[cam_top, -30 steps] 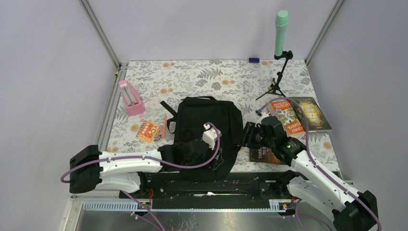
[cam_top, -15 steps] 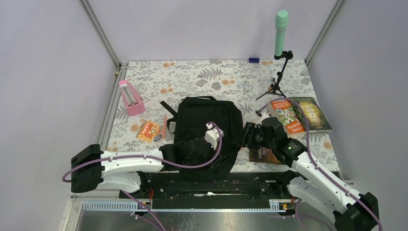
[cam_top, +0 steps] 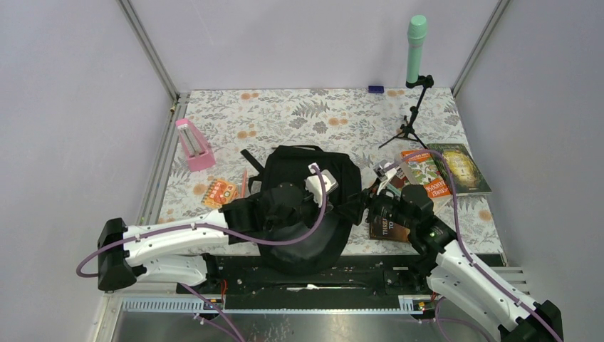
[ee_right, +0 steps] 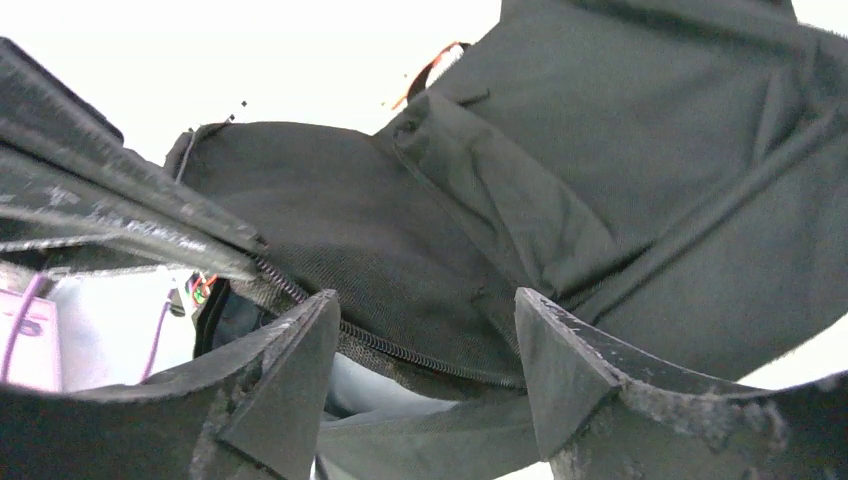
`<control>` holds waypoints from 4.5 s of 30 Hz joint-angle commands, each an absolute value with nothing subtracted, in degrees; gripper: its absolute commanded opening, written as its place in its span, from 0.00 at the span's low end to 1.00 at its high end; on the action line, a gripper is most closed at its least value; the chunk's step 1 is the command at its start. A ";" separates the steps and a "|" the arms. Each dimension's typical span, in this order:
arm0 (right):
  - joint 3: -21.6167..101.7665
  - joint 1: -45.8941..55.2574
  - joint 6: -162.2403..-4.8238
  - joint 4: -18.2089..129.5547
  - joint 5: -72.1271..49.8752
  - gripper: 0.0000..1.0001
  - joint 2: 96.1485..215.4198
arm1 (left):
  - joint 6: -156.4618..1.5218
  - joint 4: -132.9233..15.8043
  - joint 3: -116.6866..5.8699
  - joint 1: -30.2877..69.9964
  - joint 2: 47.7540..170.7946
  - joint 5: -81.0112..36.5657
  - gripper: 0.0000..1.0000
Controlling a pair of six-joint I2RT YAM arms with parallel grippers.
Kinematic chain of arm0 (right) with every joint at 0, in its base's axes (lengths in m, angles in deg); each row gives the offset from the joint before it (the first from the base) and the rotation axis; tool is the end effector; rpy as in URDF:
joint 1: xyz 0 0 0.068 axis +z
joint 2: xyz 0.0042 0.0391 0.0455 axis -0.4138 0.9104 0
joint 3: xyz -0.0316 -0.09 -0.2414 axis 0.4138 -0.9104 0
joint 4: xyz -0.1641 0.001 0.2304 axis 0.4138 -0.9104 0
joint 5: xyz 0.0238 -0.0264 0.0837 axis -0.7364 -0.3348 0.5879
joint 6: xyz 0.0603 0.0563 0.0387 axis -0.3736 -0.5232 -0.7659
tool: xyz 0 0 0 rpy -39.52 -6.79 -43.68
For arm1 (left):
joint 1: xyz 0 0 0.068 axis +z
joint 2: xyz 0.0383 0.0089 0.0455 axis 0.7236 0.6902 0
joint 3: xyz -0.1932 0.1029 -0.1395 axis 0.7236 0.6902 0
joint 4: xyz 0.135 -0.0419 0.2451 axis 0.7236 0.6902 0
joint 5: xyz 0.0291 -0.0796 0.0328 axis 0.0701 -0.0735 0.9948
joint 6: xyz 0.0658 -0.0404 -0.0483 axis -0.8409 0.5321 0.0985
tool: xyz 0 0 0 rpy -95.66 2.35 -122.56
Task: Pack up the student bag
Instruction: Pick up the book from the center of the board.
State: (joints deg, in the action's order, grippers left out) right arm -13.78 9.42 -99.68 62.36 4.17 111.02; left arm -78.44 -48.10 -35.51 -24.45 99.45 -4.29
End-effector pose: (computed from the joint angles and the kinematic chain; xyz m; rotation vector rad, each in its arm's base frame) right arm 0.1817 0.1602 0.2306 -0.4848 1.7636 1.0608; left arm 0.1229 -0.3113 0.2812 0.9129 1.8064 -0.7649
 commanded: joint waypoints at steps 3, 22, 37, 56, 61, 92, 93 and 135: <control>-14.49 10.08 -88.63 77.67 11.80 0.77 110.45 | -85.95 -45.58 -41.92 -22.43 98.21 -5.59 0.00; -10.35 15.29 -77.91 77.90 10.30 0.81 121.38 | -86.60 -43.39 -46.22 -19.21 101.51 -12.40 0.00; -9.45 16.09 -79.12 80.44 0.19 0.00 121.79 | -87.96 -22.21 -52.29 -18.15 95.14 -6.83 0.99; -11.31 16.11 -80.12 77.53 -4.89 0.00 116.79 | -92.46 -15.08 -49.39 -8.15 101.37 -10.72 0.68; -11.28 16.07 -81.60 75.91 -9.10 0.00 115.35 | -93.10 -15.23 -49.42 -8.16 101.70 -13.04 0.07; 0.36 -10.92 -108.08 26.33 -40.65 1.00 103.38 | -84.22 -24.20 -51.48 1.76 106.96 -18.80 0.00; -0.62 -14.80 -109.61 27.20 -38.42 1.00 103.02 | -84.19 -24.12 -51.65 1.78 107.13 -19.28 0.00; -12.15 -76.65 -124.91 85.39 -2.38 0.96 151.82 | -86.41 -22.62 -53.07 1.78 105.41 -19.06 0.00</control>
